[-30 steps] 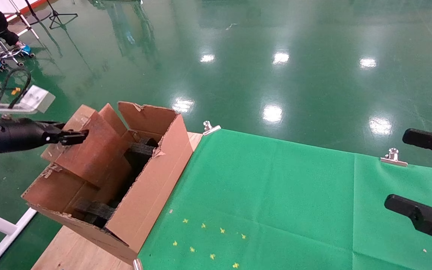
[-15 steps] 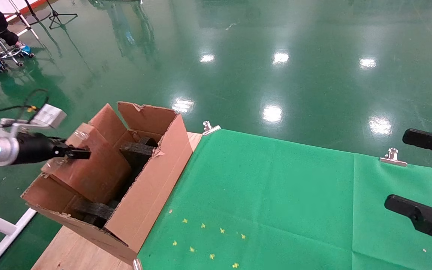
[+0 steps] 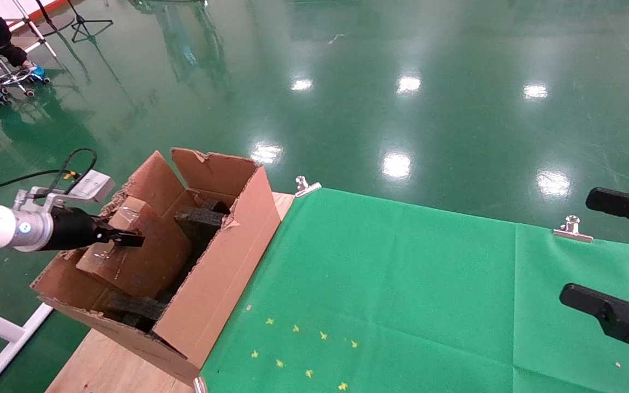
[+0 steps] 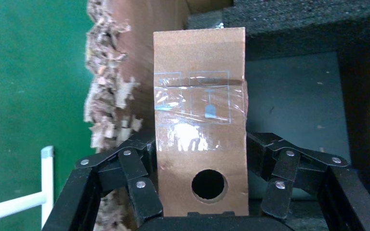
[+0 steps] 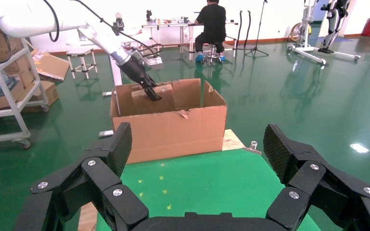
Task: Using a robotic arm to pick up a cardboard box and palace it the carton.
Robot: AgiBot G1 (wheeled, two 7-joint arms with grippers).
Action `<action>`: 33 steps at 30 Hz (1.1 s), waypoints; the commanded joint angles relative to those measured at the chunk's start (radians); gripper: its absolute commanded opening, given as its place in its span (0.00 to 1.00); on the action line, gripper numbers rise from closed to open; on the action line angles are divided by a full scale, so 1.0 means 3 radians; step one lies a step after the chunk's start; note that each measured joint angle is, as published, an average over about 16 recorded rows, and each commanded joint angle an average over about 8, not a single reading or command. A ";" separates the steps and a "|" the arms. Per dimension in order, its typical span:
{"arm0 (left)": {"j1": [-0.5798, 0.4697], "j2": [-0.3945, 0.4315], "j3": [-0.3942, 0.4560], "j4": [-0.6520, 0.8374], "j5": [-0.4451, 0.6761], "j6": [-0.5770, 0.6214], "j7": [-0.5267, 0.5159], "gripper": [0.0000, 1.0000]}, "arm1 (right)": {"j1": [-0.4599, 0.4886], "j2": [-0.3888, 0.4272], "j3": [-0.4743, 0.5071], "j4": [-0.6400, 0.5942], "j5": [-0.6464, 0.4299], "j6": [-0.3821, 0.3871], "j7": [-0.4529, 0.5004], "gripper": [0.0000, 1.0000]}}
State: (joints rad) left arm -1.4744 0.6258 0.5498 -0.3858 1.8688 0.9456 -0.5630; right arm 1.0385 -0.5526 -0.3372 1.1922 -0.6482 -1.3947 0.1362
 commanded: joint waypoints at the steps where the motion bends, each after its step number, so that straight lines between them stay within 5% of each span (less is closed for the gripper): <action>1: -0.0011 0.0018 0.0003 0.0035 0.0001 0.0007 0.0019 0.89 | 0.0000 0.0000 0.0000 0.0000 0.0000 0.0000 0.0000 1.00; 3: -0.0015 0.0024 0.0004 0.0048 0.0001 0.0011 0.0027 1.00 | 0.0000 0.0000 0.0000 0.0000 0.0000 0.0001 0.0000 1.00; 33: -0.0077 -0.0056 -0.0074 -0.0070 -0.0116 0.0085 -0.0007 1.00 | 0.0000 0.0000 0.0000 0.0000 0.0000 0.0001 0.0000 1.00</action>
State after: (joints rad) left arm -1.5013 0.6037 0.5191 -0.4121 1.8180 0.9843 -0.5676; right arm 1.0384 -0.5526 -0.3371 1.1921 -0.6481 -1.3946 0.1362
